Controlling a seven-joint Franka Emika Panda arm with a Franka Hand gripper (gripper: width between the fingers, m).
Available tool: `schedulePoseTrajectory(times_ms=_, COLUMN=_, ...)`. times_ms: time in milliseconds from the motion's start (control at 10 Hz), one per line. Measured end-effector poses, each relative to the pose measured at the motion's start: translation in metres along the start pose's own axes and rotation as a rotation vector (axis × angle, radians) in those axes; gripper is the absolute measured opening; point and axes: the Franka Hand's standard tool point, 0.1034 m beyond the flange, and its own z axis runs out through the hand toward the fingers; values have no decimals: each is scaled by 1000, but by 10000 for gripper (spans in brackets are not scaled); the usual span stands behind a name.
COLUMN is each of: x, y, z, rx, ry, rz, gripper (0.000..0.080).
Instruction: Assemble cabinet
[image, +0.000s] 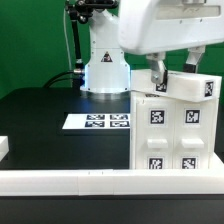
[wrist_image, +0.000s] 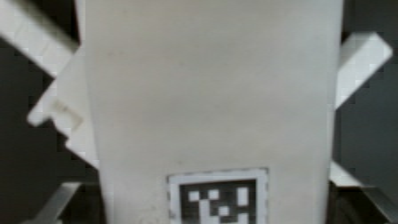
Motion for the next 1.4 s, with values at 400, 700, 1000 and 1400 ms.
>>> schedulePoseTrajectory(times_ms=400, x=2, y=-2, z=-1, rx=10, ry=4, rz=369, gripper=552)
schedulePoseTrajectory(times_ms=700, x=3, y=-3, z=-1, rx=21, ry=8, rz=577, gripper=553)
schedulePoseTrajectory(times_ms=1000, x=5, y=-2, z=-2, rx=72, ry=16, rz=1048, gripper=553)
schedulePoseTrajectory(times_ms=1400, x=9, y=-3, z=-3, rx=105, ry=18, rz=1317, gripper=553)
